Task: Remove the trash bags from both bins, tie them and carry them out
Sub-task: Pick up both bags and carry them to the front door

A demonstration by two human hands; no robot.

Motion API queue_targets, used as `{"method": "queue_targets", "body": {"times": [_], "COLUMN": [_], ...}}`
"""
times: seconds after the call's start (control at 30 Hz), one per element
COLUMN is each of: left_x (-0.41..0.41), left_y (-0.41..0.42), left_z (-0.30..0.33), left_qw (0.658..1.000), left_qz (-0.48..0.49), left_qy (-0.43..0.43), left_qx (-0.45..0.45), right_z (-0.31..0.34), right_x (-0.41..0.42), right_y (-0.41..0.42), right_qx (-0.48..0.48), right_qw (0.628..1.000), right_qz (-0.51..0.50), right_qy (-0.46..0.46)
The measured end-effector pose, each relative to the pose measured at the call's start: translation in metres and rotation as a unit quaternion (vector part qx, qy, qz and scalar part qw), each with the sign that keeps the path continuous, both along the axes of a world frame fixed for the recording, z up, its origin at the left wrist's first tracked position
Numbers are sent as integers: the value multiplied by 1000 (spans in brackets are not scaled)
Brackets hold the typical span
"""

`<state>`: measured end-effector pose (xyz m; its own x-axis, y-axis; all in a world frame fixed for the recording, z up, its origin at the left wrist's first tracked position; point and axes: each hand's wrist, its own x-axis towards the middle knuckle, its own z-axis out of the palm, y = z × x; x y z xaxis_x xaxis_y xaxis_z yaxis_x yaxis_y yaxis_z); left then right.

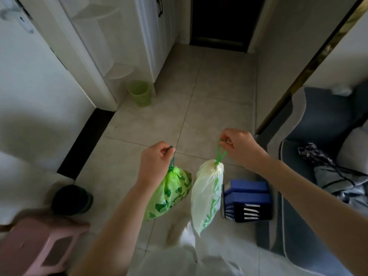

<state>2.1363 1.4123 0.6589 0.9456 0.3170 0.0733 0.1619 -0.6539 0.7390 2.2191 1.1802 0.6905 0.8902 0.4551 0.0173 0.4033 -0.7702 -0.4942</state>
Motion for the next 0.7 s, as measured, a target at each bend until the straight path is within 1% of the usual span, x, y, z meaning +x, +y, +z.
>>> {"method": "queue_targets", "body": {"times": [0.13, 0.33, 0.53, 0.7], "left_x": [111, 275, 440, 566], "left_y": [12, 19, 21, 25], "left_z": [0, -1, -10, -13], "left_qw": [1000, 999, 999, 1000], "left_qz": [-29, -49, -21, 8], "left_qy": [4, -3, 0, 2], "left_qx": [-6, -6, -36, -10], "right_z": [8, 6, 2, 3], "right_x": [98, 248, 411, 540], "right_y": [7, 11, 17, 21], "right_qx": [5, 9, 24, 26], "right_qw": [1000, 999, 1000, 1000], "right_qz": [-19, -36, -19, 0], "right_qy": [-10, -10, -5, -14]}}
